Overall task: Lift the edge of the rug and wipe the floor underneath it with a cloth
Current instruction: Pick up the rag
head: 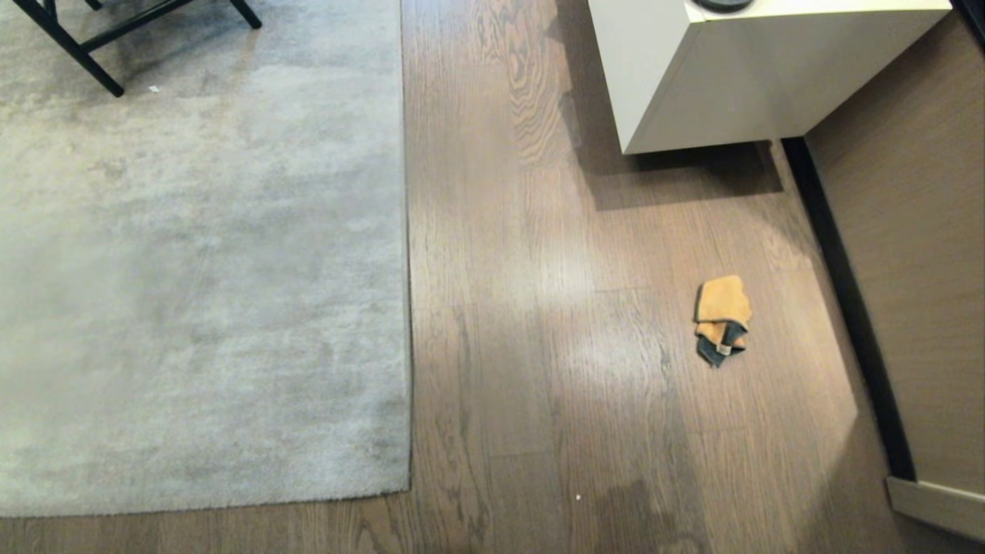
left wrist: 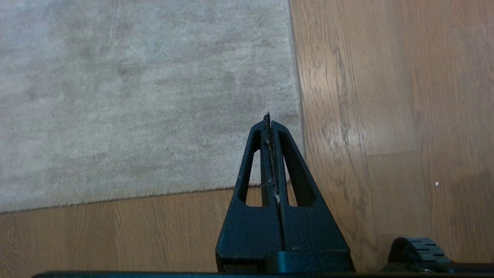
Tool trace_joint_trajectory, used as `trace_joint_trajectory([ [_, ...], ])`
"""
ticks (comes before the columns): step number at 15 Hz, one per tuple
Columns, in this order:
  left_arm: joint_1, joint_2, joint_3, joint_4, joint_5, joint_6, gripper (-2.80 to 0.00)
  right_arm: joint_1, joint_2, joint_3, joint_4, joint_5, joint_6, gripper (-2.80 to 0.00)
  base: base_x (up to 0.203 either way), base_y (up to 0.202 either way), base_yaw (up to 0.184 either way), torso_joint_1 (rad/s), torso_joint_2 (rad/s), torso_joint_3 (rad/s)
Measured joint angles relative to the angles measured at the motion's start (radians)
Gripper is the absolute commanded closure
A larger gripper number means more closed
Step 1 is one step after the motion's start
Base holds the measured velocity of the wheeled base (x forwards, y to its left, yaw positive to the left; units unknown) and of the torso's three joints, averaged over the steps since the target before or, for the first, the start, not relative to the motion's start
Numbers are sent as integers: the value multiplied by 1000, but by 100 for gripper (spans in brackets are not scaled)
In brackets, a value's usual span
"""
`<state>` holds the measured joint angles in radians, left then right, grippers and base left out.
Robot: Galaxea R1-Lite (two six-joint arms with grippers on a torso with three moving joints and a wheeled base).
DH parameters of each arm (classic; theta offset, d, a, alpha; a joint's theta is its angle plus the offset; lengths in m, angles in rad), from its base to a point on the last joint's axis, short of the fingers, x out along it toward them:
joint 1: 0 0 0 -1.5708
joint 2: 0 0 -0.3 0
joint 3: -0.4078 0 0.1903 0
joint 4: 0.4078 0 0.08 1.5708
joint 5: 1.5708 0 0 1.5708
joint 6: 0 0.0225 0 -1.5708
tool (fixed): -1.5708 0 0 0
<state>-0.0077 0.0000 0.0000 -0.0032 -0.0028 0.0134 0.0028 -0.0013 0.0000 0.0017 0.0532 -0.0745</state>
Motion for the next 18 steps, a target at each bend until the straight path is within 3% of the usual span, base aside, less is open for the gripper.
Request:
trace_joint_trajectory([
  [18,0,0,0,0,0,0,0,0,0,0,0,0,0,0,0,0,0,3,2,-197],
])
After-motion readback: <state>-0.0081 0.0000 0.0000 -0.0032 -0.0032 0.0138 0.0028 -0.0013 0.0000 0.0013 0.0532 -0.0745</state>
